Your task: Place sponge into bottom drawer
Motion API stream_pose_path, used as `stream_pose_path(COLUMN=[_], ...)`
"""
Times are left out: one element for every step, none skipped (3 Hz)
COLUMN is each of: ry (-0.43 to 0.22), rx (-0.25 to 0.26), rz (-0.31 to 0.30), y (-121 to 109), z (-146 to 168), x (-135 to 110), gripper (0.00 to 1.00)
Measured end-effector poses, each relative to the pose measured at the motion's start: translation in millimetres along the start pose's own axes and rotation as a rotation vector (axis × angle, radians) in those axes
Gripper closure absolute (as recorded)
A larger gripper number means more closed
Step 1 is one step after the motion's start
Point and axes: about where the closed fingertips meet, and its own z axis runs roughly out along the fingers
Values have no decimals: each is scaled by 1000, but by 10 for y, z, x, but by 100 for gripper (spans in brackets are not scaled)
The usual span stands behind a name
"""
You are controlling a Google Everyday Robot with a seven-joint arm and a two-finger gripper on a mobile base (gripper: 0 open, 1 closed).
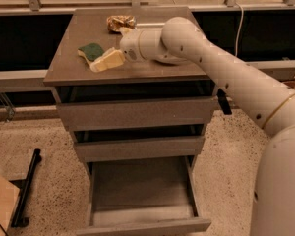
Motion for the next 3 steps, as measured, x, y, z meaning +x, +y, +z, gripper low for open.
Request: stream_pose_path(ry=[-42, -59, -49], rx=[5, -8, -28], rz=[6, 36, 61], y=[-120, -202, -207], z=[247, 579, 794], x=[-16, 74, 185], gripper=[0, 0, 0])
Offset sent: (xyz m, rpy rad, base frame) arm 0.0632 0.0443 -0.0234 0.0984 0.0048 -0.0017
